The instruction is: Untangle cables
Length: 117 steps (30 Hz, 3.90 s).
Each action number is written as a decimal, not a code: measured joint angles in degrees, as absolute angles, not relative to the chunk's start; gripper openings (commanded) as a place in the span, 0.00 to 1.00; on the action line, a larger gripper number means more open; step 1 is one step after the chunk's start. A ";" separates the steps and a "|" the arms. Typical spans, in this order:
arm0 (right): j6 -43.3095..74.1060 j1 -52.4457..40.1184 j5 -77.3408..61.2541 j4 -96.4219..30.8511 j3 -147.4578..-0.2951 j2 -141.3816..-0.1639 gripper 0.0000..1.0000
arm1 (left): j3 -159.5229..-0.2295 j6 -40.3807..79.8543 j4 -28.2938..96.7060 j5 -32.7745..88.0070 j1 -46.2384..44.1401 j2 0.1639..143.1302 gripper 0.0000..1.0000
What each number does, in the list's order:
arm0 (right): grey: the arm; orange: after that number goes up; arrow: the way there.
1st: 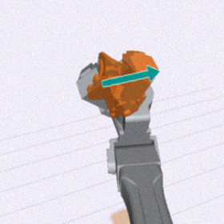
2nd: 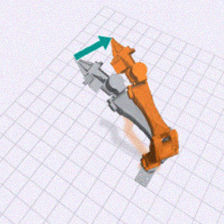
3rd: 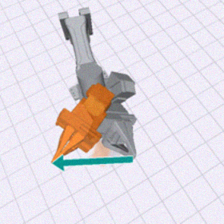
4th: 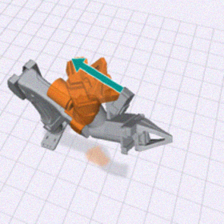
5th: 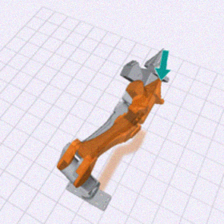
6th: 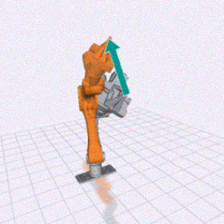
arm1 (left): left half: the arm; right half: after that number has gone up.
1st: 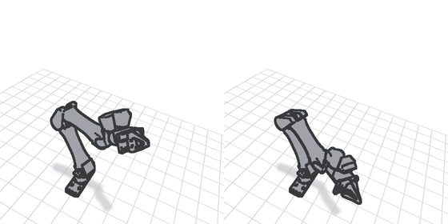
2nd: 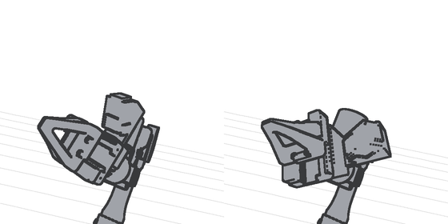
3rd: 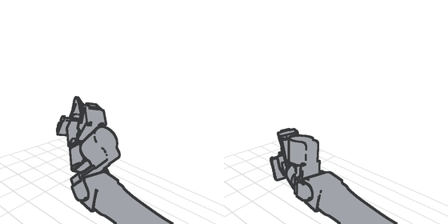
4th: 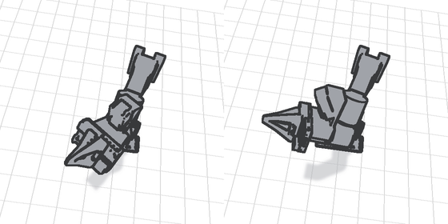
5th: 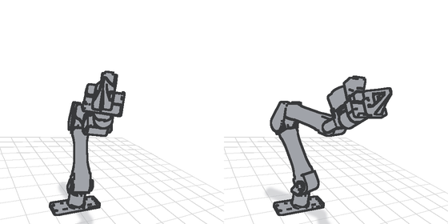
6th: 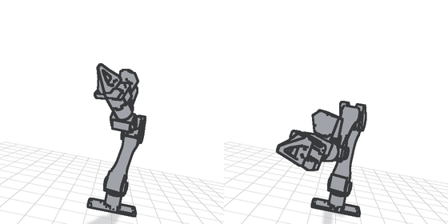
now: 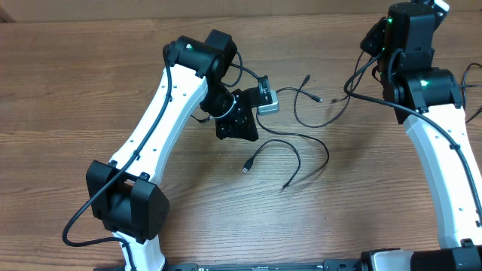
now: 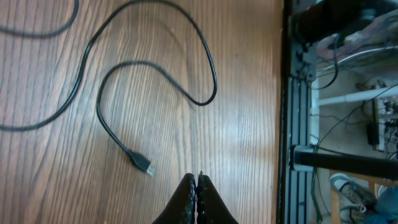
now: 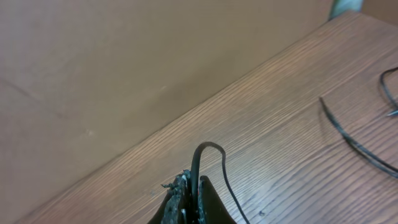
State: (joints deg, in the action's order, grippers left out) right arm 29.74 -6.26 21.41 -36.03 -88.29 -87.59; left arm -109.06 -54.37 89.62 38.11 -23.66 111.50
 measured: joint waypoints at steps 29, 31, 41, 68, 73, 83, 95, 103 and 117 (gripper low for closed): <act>29.76 20.53 23.46 -48.05 -88.29 -87.59 0.04 | -109.03 -53.58 80.12 33.78 -23.66 111.50 1.00; 29.71 22.37 23.46 -48.05 -88.29 -87.57 0.04 | -109.03 -53.58 79.35 33.78 -23.66 111.50 1.00; 29.76 33.74 23.44 -47.22 -88.29 -87.59 0.04 | -109.03 -53.58 78.78 33.78 -23.66 111.50 1.00; 29.74 40.29 23.53 -33.30 -88.73 -101.34 1.00 | -109.03 -53.58 78.78 33.78 -23.66 111.50 1.00; 29.54 40.80 23.38 -33.50 -88.73 -101.54 1.00 | -109.03 -53.58 78.78 33.76 -23.66 111.50 1.00; 29.58 40.80 17.32 -37.23 -88.73 -101.32 1.00 | -109.06 -53.58 78.78 33.78 -23.66 111.50 1.00; 21.54 40.53 -14.72 -39.20 -88.92 -90.72 1.00 | -109.03 -53.58 78.81 33.76 -23.66 111.50 1.00; 18.13 33.78 -30.33 -51.16 -89.19 -90.50 1.00 | -109.06 -53.58 78.78 33.78 -23.66 111.50 1.00; 14.98 16.34 -27.59 -69.78 -85.38 -90.48 1.00 | -109.03 -53.58 78.78 33.76 -23.66 111.50 1.00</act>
